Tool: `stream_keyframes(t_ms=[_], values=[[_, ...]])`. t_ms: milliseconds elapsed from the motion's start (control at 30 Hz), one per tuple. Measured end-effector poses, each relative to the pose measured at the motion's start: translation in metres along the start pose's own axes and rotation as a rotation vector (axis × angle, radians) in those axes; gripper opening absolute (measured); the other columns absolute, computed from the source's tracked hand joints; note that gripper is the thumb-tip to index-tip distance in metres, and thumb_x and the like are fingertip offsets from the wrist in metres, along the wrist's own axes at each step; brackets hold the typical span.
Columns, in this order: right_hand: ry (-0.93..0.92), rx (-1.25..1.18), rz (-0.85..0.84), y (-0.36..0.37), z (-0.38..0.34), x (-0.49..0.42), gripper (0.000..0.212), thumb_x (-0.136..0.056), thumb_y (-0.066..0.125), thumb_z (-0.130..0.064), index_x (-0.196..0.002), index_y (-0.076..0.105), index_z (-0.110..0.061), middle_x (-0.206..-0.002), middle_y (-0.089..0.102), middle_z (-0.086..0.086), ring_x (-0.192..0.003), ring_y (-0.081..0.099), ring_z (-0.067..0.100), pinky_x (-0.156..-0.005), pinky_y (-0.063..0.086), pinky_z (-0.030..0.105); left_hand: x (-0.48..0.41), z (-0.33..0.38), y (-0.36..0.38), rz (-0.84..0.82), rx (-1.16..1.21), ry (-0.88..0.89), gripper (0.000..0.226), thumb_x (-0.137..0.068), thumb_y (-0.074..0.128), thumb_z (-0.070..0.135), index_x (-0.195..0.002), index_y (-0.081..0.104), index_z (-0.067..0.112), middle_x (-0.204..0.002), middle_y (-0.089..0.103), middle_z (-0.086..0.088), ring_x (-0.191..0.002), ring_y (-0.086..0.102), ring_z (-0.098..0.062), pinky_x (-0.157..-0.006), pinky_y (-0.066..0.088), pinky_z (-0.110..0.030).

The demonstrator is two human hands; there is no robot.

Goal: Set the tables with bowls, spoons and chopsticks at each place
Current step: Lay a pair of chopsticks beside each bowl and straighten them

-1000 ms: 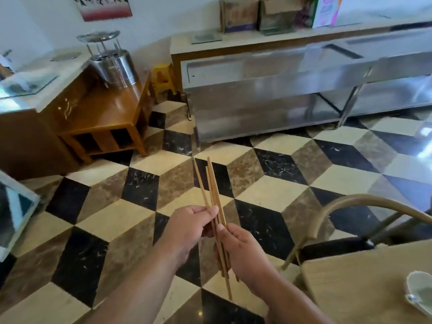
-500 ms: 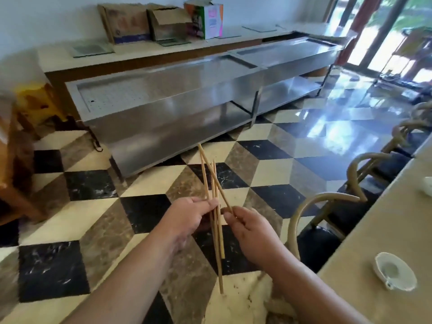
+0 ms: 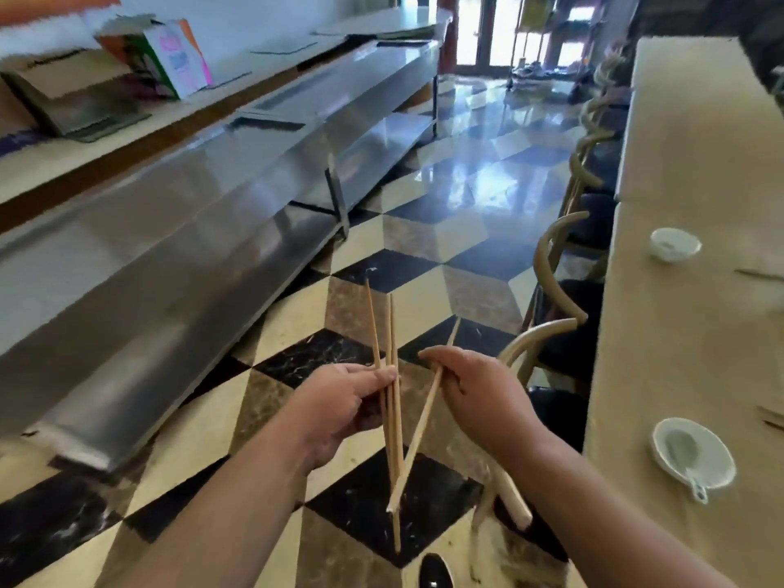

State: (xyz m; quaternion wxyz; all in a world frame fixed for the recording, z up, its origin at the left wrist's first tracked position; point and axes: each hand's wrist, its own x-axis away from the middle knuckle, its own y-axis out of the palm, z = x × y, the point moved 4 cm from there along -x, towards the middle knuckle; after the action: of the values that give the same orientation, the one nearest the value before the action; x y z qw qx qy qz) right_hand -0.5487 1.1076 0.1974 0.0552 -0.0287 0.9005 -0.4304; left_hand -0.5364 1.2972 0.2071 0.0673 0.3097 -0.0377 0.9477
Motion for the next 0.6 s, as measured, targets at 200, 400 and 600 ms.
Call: stream_keyframes(t_ms=[200,400,600], values=[[0.300,-0.539,0.023,-0.034,0.061,-0.083,0.044,-0.104,0.046,-0.026,-0.142,0.061,-0.043,-0.133,0.068,-0.020,-0.123,0.065,0.007,-0.105,0.055,0.036,-0.107,0.080,0.045,-0.116,-0.161,0.025,0.023,-0.102,0.070,0.022,-0.108,0.078,0.001,-0.090,0.080,-0.014,-0.085,0.078,-0.025,-0.089,0.063,-0.043],[0.493,-0.843,0.282,-0.078,0.110,-0.130,0.040,-0.110,0.048,-0.007,-0.135,0.061,-0.036,-0.128,0.070,0.000,-0.080,0.081,0.026,-0.074,0.068,0.049,-0.178,0.142,0.115,-0.268,-0.334,0.072,0.023,-0.098,0.076,0.025,-0.102,0.081,0.002,-0.094,0.083,-0.019,-0.089,0.082,-0.033,-0.090,0.066,-0.051],[0.688,-0.964,0.533,-0.102,0.149,-0.144,0.046,-0.110,0.051,-0.004,-0.149,0.041,-0.026,-0.129,0.070,0.009,-0.077,0.081,0.027,-0.063,0.066,0.042,-0.227,0.181,0.187,-0.510,-0.602,0.157,0.025,-0.101,0.072,0.034,-0.094,0.083,0.013,-0.085,0.084,-0.008,-0.084,0.083,-0.025,-0.076,0.065,-0.036]])
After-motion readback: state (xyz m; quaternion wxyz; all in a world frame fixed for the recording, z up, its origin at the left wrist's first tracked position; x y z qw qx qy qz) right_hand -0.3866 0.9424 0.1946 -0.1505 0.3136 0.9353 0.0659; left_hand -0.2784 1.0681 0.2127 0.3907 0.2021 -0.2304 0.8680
